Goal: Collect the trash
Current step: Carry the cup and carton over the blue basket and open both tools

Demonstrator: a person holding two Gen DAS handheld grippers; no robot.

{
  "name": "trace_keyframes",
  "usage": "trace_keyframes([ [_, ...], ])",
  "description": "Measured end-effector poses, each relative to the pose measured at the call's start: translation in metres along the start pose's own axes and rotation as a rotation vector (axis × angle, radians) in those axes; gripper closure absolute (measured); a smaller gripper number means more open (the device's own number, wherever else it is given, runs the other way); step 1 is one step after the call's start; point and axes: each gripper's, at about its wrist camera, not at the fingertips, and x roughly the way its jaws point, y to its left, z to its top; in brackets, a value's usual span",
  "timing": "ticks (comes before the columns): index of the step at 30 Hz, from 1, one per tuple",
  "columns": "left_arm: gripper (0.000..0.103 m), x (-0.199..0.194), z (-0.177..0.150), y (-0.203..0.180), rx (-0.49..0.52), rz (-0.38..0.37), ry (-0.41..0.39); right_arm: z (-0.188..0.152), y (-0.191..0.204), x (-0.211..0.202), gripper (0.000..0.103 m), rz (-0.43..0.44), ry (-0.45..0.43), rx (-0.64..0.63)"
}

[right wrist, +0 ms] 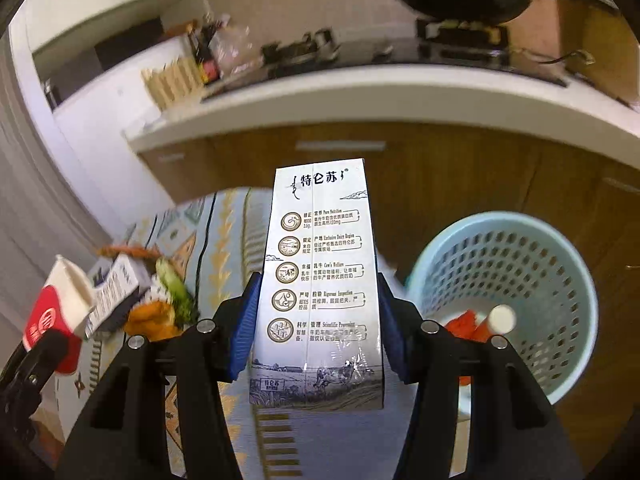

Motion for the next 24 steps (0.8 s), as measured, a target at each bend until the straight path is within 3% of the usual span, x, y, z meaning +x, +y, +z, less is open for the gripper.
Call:
trace_keyframes([
  [6,0.034,0.034,0.016,-0.052,0.058,-0.078,0.014,0.016,-0.057,-0.029,0.054,-0.044,-0.064,0.072],
  [12,0.034,0.067,0.024,-0.092,0.055,-0.141,0.02,0.019,-0.104,-0.038,0.054,-0.095,-0.071,0.123],
  [18,0.034,0.109,0.018,-0.137,0.092,-0.18,0.083,0.006,-0.147,-0.032,0.054,-0.134,-0.038,0.182],
  [24,0.034,0.149,-0.005,-0.17,0.135,-0.206,0.194,-0.018,-0.188,-0.015,0.054,-0.175,0.036,0.249],
])
